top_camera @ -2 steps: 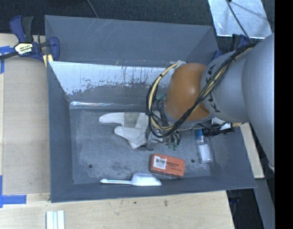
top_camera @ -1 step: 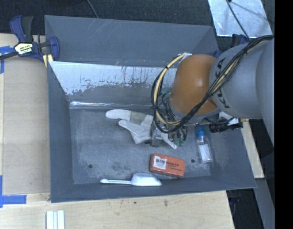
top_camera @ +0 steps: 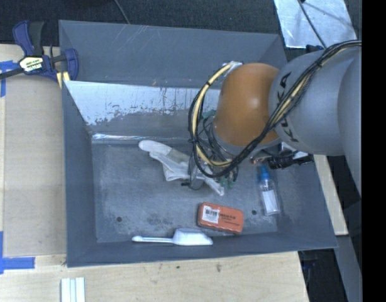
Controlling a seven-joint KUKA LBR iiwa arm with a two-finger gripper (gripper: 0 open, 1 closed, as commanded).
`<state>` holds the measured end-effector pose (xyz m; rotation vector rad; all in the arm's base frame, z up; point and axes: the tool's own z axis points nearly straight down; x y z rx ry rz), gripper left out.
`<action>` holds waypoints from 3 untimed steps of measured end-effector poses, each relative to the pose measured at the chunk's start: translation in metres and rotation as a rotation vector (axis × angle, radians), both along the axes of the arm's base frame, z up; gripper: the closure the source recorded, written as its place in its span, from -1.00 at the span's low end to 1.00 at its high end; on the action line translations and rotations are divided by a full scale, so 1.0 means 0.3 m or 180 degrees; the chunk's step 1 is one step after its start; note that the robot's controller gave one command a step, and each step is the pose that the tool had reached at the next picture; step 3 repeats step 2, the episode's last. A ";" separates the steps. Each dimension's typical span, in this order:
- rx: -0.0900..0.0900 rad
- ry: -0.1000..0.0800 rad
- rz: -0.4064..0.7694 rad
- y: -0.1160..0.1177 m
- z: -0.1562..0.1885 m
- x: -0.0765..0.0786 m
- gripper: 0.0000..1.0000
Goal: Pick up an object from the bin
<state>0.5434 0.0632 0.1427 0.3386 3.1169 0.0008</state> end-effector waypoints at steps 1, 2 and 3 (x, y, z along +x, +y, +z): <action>0.0001 0.0022 0.0063 0.000 0.125 -0.027 1.00; -0.0001 0.0012 0.0101 -0.040 0.391 0.061 1.00; -0.0001 0.0012 0.0101 -0.040 0.391 0.061 1.00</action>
Offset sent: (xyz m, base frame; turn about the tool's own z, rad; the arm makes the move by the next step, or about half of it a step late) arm 0.0178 -0.0116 0.1173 -0.0309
